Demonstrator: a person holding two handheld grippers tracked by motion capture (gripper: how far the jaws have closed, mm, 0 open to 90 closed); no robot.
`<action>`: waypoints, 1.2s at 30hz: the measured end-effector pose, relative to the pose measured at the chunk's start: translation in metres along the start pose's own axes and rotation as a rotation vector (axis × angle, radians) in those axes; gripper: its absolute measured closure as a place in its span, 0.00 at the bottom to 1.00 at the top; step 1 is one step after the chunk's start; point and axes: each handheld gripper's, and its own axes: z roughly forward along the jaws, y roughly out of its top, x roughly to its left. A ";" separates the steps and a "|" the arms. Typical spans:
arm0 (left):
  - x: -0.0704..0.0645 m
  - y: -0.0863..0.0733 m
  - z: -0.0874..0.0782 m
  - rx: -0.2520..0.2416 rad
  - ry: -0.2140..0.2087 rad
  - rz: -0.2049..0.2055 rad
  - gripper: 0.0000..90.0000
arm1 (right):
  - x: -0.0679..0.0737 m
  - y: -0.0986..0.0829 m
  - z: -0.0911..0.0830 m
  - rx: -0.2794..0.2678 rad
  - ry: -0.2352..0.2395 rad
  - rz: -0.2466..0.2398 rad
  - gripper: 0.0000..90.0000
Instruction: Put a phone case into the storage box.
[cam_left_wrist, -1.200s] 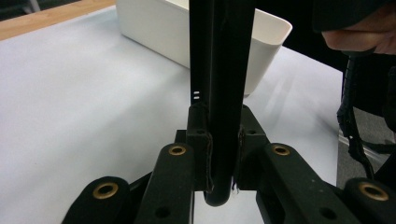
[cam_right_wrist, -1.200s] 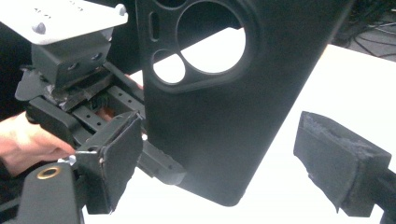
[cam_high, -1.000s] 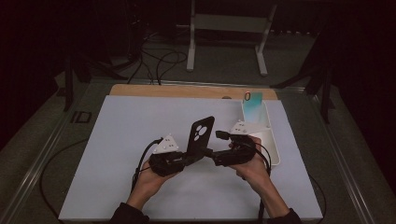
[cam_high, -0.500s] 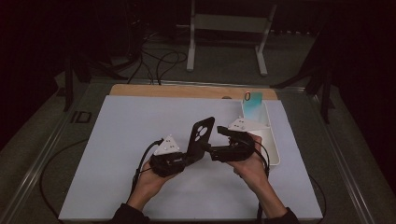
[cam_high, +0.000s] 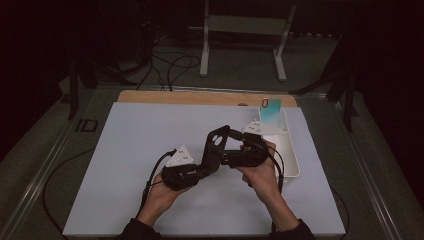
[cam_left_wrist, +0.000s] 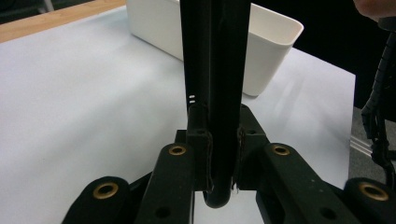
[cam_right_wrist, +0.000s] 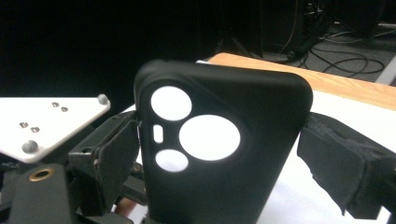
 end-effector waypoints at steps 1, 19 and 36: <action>0.000 0.000 0.001 0.002 -0.002 0.002 0.90 | 0.000 0.000 0.000 0.000 0.000 0.000 0.14; -0.004 -0.001 0.004 0.005 -0.017 0.004 0.90 | 0.002 -0.002 0.010 -0.014 0.024 0.033 0.12; -0.002 -0.001 0.003 -0.001 -0.027 0.001 0.85 | 0.005 -0.005 0.010 -0.014 0.009 0.011 0.16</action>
